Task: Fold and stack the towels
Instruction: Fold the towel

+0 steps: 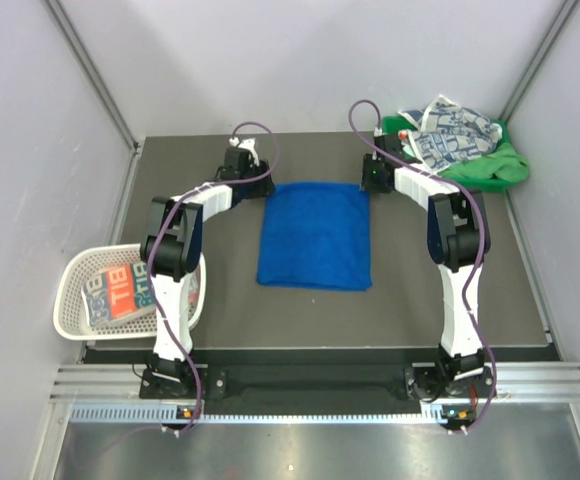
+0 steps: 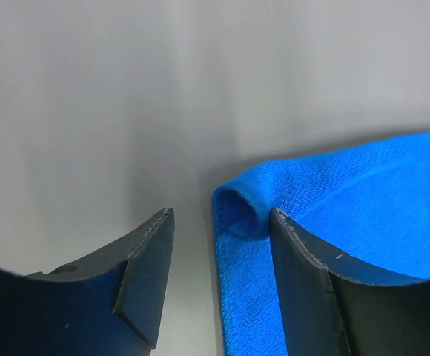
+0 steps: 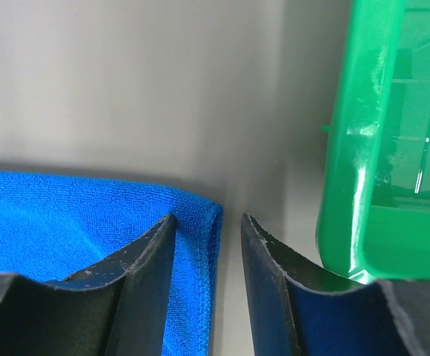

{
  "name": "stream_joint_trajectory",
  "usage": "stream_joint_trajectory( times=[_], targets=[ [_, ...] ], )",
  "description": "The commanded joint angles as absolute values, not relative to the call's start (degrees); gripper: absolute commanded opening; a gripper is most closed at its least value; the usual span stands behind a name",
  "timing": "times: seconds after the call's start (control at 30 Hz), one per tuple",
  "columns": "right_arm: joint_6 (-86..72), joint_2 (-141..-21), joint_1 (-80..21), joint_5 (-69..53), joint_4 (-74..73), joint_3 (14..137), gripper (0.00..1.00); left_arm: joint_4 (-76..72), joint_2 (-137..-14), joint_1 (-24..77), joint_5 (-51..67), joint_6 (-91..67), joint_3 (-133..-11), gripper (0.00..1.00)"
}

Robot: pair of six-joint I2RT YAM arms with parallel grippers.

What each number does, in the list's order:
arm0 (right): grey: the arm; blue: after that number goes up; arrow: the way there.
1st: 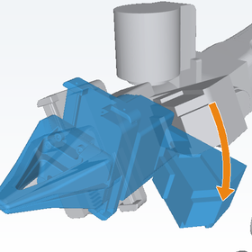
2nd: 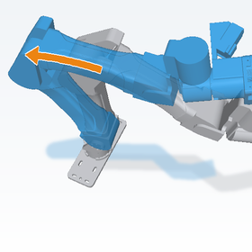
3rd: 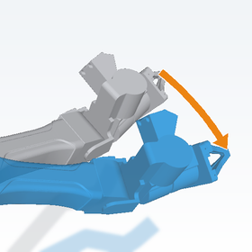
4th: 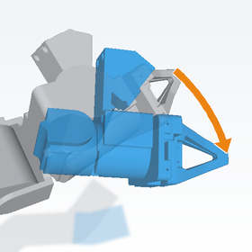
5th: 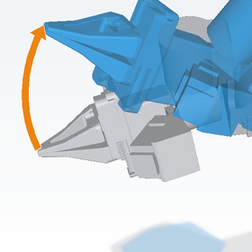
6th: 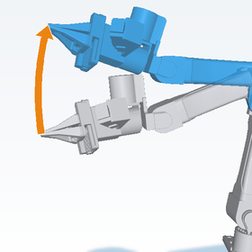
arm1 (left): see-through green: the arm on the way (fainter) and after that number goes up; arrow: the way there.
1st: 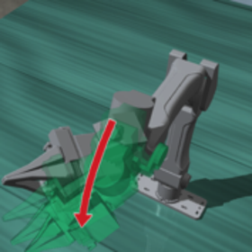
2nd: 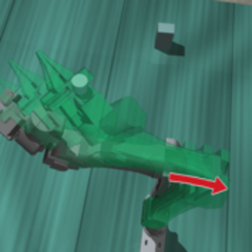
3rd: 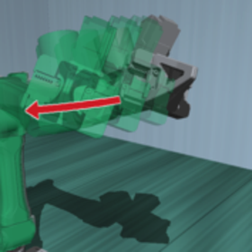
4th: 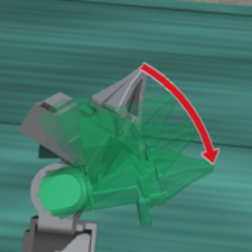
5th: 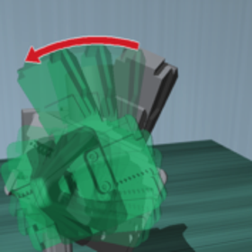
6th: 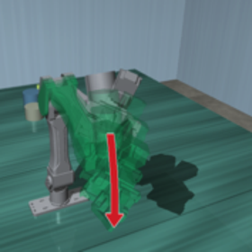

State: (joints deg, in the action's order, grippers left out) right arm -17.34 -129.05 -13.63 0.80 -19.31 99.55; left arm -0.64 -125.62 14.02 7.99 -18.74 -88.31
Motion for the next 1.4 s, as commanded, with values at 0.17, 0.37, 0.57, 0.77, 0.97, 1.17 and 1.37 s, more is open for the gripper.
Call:
stream_joint_trajectory(
  times=[0.17,0.37,0.57,0.77,0.97,1.17,1.37],
  targets=[
    [-16.3,-128.2,-12.7,0.3,-18.4,101.7,0.41,-9.9,-120.0,13.8,9.4,-19.7,-82.6,0.61],
    [-16.3,-127.9,-12.5,0.3,-18.2,101.4,0.41,-18.6,-115.8,13.4,10.9,-21.4,-77.3,0.63],
    [-16.3,-127.8,-12.3,0.4,-18.0,101.2,0.41,-20.7,-114.7,13.4,14.2,-20.8,-76.1,0.62],
    [-16.3,-127.6,-12.1,0.3,-18.0,101.0,0.41,-15.6,-116.5,13.8,12.3,-18.3,-78.0,0.59],
    [-16.3,-127.3,-12.1,-1.1,-17.7,100.5,0.41,-10.7,-120.8,15.2,9.6,-15.5,-81.4,0.55],
    [-16.3,-126.4,-12.1,-1.2,-17.2,99.3,0.41,-6.2,-126.4,16.9,4.5,-15.5,-86.7,0.53],
    [-16.3,-124.7,-12.1,-1.3,-16.5,98.1,0.41,-3.9,-127.7,17.2,-6.2,-18.5,-87.7,0.52]
  ],
)
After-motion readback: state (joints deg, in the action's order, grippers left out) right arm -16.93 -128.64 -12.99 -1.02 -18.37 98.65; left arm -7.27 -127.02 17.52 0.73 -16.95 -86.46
